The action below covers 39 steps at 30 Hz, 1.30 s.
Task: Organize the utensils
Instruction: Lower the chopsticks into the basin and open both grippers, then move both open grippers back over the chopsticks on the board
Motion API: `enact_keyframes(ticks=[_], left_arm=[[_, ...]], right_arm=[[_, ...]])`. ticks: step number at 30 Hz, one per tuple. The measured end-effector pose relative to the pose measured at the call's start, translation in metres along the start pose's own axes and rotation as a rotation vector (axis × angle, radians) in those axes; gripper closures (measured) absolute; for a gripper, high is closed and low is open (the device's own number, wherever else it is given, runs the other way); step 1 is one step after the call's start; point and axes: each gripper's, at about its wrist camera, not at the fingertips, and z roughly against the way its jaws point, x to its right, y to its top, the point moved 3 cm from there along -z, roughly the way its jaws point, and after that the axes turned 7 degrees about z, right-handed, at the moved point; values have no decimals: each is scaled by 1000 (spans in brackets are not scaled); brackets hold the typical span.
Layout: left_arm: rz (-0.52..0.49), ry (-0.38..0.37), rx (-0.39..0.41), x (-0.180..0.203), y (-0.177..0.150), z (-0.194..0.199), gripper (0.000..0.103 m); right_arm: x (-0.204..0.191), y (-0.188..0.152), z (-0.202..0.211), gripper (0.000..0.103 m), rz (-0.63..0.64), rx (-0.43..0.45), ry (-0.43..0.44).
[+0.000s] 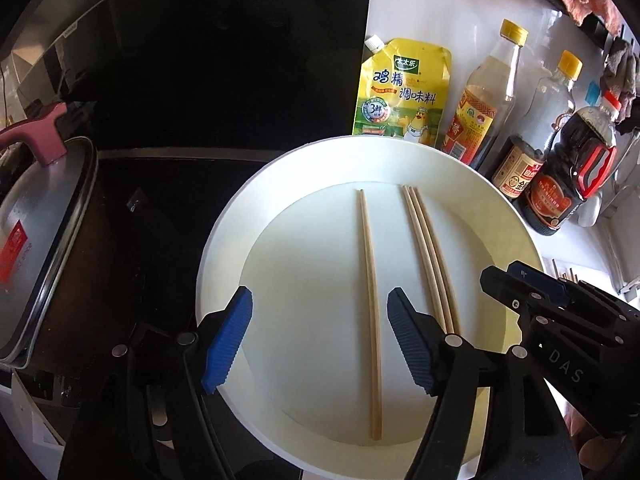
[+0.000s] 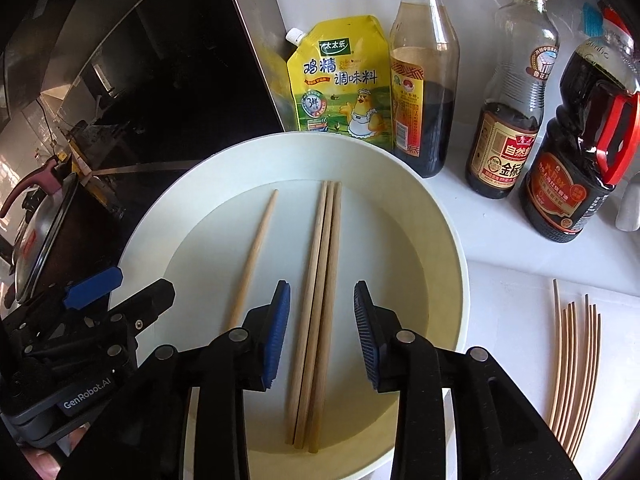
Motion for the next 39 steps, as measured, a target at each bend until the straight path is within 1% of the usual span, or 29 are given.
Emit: enact_keyframes(ticks=[3,8,17,25,32,39], left_arm=[[4,-6,6,2,-4,9,31],[17,-6,26,5,-12,24,31],[70,-10,69,8,-27,53,31],[81,0,100,19,-45,78,31],[70,-3,109,43,-64,95,31],[38,-14,102,74,-80,104,31]], right_arm=[[0,-3,11,67,7,11,-11],[1,-11,27,63,24,22,-17],[8,-29,62,62,45,35,-25],[19,-49,94,61,56,63,-7],[42,-70,119,61,45,77,-9],[80,-94,138,61,6,75,-29]])
